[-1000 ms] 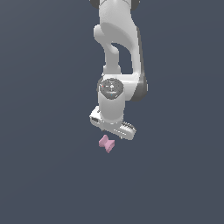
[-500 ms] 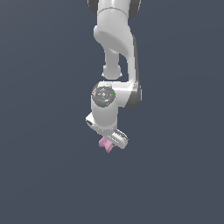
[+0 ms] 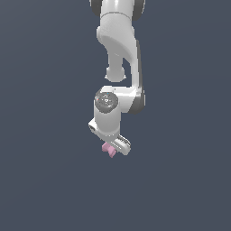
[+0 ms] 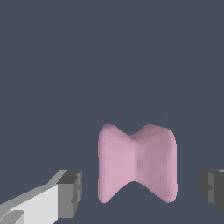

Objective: Pick up the object and move it to a goal position.

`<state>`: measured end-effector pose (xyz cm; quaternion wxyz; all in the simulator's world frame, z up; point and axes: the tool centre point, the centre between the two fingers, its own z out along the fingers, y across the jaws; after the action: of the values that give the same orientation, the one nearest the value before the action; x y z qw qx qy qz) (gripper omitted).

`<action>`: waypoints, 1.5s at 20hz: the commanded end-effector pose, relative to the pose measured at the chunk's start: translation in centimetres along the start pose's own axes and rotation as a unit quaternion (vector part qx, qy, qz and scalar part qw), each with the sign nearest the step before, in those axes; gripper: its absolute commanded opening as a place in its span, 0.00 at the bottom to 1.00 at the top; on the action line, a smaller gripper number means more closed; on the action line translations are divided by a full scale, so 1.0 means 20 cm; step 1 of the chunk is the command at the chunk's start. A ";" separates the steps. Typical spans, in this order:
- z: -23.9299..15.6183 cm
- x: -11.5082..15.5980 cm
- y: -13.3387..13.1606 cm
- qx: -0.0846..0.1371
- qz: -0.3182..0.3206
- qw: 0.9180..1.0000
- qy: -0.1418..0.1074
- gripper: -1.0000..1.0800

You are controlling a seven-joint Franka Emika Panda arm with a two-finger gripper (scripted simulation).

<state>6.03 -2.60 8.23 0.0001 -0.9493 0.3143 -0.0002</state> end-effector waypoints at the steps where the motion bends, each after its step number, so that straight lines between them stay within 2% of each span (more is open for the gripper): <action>1: 0.05 0.00 0.00 0.000 0.001 1.000 0.000 0.96; 6: 0.18 0.00 0.01 0.000 0.002 1.000 0.000 0.96; 12: 0.21 0.00 0.00 0.000 0.002 1.000 0.000 0.96; 13: 0.21 0.00 0.00 0.000 0.002 1.000 0.000 0.00; 24: 0.21 0.00 0.00 0.000 0.002 1.000 0.000 0.00; 30: 0.15 0.08 0.06 0.000 0.002 1.000 0.000 0.00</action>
<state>6.41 -3.78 4.74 0.0000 -0.9488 0.3160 0.0007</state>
